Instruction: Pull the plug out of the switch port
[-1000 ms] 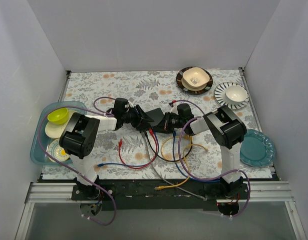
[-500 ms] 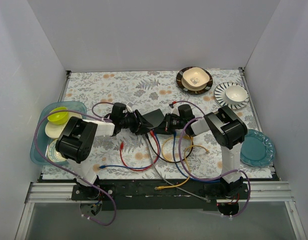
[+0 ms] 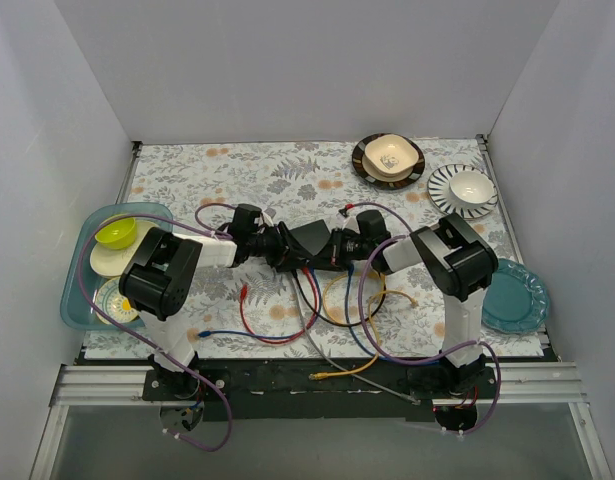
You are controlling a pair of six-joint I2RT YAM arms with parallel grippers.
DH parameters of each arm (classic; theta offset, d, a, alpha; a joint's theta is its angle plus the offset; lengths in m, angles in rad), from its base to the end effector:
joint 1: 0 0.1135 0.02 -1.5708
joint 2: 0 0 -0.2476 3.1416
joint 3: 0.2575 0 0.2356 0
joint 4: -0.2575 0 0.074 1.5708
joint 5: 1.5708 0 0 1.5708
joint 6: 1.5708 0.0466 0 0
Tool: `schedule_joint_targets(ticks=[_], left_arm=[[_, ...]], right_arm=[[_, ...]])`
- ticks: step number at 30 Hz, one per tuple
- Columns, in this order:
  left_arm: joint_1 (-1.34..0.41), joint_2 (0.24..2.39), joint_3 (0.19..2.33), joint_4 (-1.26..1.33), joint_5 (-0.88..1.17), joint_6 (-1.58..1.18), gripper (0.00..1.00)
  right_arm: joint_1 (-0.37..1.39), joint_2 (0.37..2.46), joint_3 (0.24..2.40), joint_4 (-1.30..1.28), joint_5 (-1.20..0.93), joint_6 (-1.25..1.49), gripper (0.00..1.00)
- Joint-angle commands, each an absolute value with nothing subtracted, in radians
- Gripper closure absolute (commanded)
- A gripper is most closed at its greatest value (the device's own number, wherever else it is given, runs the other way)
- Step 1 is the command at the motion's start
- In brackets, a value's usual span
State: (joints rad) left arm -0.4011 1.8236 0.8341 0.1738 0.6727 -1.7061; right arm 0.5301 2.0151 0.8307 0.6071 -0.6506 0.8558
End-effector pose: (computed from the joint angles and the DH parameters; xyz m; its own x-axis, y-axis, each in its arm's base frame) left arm 0.2951 -0.1567 0.1153 -0.6017 -0.5866 0.5420 -0.7585 0.2071 -0.6179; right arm 0.2971 0.2068 0.0880 -0.9431 0.1437 -0.2998 -0.1953 0.4902 0.8494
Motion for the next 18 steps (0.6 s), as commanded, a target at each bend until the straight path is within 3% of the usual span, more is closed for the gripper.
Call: schedule_joint_targets(ticks=[1, 12, 18], left_arm=[[-0.382, 1.878, 0.83, 0.038, 0.473, -1.641, 0.59], [-0.377, 1.852, 0.835, 0.055, 0.498, -1.621, 0.58], [-0.371, 1.737, 0.856, 0.138, 0.545, -1.614, 0.57]], right_arm=[[0.529, 2.065, 0.709, 0.258, -0.539, 0.718, 0.99], [0.515, 1.985, 0.601, 0.347, -0.512, 0.761, 0.98], [0.46, 1.697, 0.612, 0.12, -0.275, 0.709, 0.99]])
